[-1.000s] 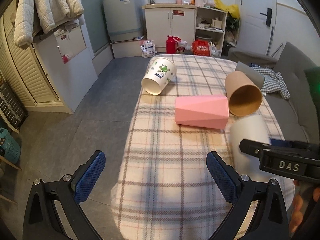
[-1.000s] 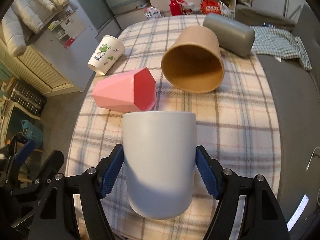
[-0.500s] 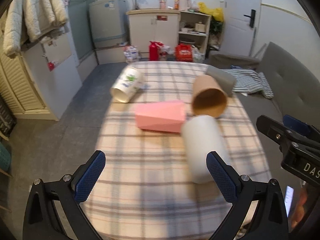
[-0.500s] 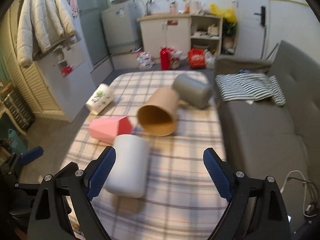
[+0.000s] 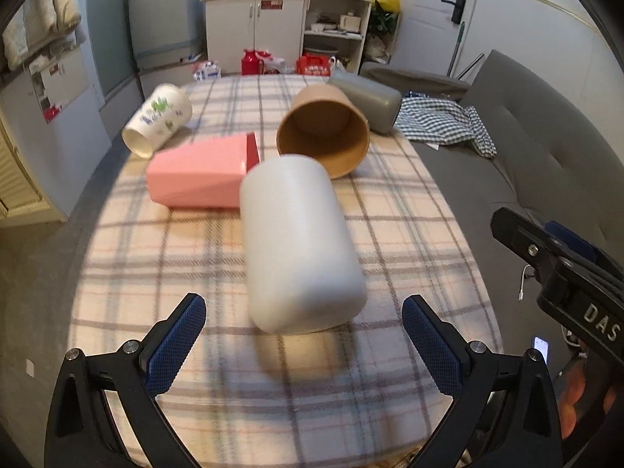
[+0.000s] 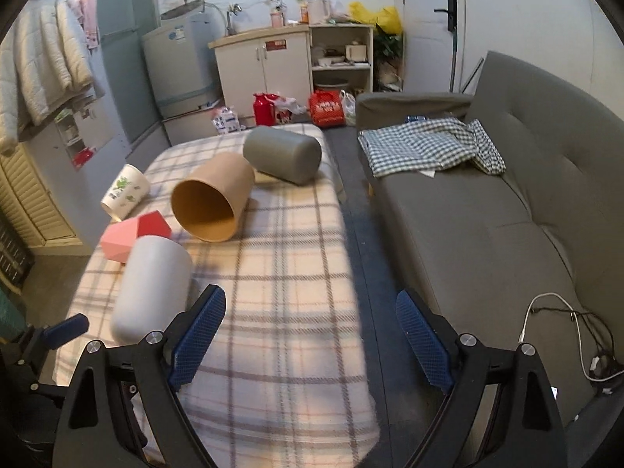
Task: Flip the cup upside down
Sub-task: 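Lower the white cup onto the table with the right gripper, then grasp the white cup with the left gripper and stand it upside down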
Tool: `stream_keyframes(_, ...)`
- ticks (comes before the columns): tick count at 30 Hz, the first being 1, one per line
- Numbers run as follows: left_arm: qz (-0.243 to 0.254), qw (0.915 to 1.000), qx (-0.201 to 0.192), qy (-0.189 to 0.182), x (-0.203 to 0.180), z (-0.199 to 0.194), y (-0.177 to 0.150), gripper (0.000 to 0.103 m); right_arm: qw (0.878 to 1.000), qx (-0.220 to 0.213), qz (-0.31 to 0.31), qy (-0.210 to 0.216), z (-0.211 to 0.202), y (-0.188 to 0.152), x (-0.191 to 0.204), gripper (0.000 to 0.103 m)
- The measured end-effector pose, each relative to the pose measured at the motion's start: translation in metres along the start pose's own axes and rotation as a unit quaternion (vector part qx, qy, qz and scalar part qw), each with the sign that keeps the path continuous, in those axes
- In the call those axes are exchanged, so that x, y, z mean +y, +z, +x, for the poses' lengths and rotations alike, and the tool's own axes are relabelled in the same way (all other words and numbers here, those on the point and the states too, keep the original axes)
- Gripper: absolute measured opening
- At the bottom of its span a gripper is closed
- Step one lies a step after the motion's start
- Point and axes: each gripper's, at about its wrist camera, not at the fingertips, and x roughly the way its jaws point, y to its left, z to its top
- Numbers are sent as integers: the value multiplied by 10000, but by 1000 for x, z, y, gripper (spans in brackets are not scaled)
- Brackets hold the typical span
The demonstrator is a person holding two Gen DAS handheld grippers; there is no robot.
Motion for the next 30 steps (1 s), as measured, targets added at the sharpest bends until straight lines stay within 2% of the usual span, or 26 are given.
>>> stream_keyframes(3, -109, 9999, 66, -52, 3, 11, -1, 102, 10000, 85, -48, -14, 8, -4, 1, 90)
stream_keyframes(5, -209, 9996, 120, -129, 6, 16, -3, 97, 9998, 177, -80, -7, 16, -7, 4, 90)
stream_keyframes(7, -193, 9995, 193, -161, 8, 20, -4, 77, 9997, 241, -97, 23, 19, -9, 5, 90)
stream_keyframes(9, -143, 9993, 222, -281, 8, 21, -4, 73, 9995, 298, -119, 51, 23, -10, 8, 90)
stream_keyframes(16, 199, 9998, 81, -16, 8, 5, -2, 72, 9994, 261, -204, 52, 20, -13, 16, 90)
stream_keyframes(22, 397, 9989, -203, 169, 13, -20, 8, 72, 9996, 222, -169, 95, 14, -14, 19, 90)
stream_keyframes(27, 469, 9982, -343, 140, 14, -31, 14, 72, 9995, 216, -206, 141, 11, -14, 24, 90)
stream_keyframes(30, 449, 9985, -286, 136, 15, -30, 16, 72, 9994, 208, -215, 150, 10, -15, 26, 90)
